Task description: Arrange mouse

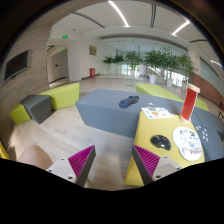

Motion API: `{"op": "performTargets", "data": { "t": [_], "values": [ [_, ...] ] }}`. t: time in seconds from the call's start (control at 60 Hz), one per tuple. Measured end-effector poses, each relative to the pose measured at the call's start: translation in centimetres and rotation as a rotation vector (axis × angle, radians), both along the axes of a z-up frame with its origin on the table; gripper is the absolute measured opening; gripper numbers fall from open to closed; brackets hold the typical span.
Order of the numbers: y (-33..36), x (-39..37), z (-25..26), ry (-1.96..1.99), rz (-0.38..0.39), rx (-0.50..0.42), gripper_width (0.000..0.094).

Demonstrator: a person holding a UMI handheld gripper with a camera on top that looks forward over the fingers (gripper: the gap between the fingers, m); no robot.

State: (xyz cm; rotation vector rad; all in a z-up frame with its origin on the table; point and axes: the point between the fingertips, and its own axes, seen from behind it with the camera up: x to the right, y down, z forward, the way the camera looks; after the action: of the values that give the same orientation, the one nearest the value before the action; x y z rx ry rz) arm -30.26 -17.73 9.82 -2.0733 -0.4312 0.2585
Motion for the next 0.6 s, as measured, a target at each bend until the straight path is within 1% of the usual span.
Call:
{"op": "performTargets", "data": {
  "t": [0.133,0.167,0.217,0.233,0.283,0.3,0.383,0.417,0.483,0.55,0.6],
  "values": [
    [1.4,1.5,-1.1,0.004,-0.053,-0.025,0.0801],
    [3.1,4.5,-1.6,-0.005,-0.069,-0.03,0.0801],
    [4.4,6.4,-2.4,-0.024,-0.1,-0.03,0.0802],
    [3.8,5.9,-2.5,-0.032,-0.113,-0.029,0.0805],
    [5.2,8.5,-3.3,-0.065,-0.144,-0.03,0.0803],
    [6.8,10.9,-3.9,-0.071,-0.146,-0.031,0.0802],
    [9.8,14.8,-5.5,-0.14,-0.18,-0.014,0.08],
    [10.0,15.1,-5.7,-0.175,-0.185,-0.013,0.08],
    [12.7,17.5,-7.8,-0.209,-0.161,-0.018,0.0802],
    [14.4,18.3,-9.1,-0.224,-0.145,-0.026,0.0803],
    [15.3,18.1,-9.8,-0.216,-0.118,-0.037,0.0806]
  ]
}}
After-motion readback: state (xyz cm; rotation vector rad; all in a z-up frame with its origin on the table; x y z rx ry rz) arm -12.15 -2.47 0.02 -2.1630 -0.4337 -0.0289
